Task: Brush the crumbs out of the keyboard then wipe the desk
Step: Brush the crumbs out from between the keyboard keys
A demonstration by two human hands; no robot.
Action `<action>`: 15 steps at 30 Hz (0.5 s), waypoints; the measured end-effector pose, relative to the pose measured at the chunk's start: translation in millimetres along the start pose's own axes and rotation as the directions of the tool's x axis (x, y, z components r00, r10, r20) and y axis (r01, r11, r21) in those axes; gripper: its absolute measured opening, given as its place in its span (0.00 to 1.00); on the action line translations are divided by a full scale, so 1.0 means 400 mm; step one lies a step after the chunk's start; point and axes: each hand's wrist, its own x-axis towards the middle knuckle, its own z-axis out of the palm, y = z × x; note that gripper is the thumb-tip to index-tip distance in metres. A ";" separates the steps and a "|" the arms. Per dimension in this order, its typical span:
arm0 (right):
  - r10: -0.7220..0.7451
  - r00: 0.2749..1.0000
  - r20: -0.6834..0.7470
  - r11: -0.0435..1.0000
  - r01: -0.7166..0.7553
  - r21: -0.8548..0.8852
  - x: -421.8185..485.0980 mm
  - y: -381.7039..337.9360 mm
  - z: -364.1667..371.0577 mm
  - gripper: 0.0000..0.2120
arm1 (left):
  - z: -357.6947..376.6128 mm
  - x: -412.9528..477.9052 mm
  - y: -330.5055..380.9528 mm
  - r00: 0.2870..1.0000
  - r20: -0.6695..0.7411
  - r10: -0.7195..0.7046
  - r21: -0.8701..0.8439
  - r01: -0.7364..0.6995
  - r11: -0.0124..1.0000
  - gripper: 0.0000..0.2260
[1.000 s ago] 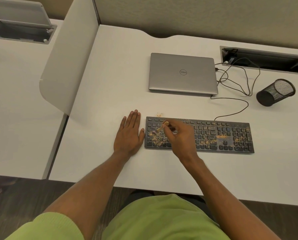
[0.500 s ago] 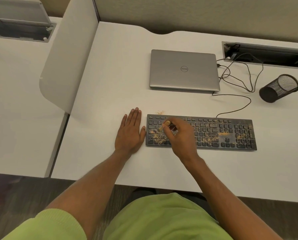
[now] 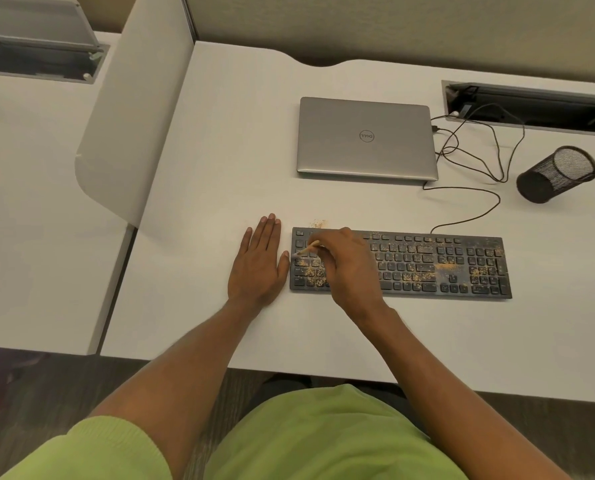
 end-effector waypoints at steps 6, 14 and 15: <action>-0.017 0.999 -0.032 0.986 0.011 -0.169 -0.004 0.021 -0.009 0.05 | -0.003 -0.002 0.001 1.000 -0.003 0.008 -0.011 -0.008 1.000 0.31; -0.044 0.999 -0.031 0.999 0.043 -0.027 -0.003 -0.012 -0.008 0.04 | -0.006 -0.002 0.005 1.000 0.014 0.003 -0.001 -0.003 1.000 0.31; -0.047 0.998 -0.029 0.998 0.046 -0.040 -0.003 -0.009 -0.009 0.04 | -0.007 -0.002 0.005 1.000 0.012 0.004 -0.002 -0.004 1.000 0.31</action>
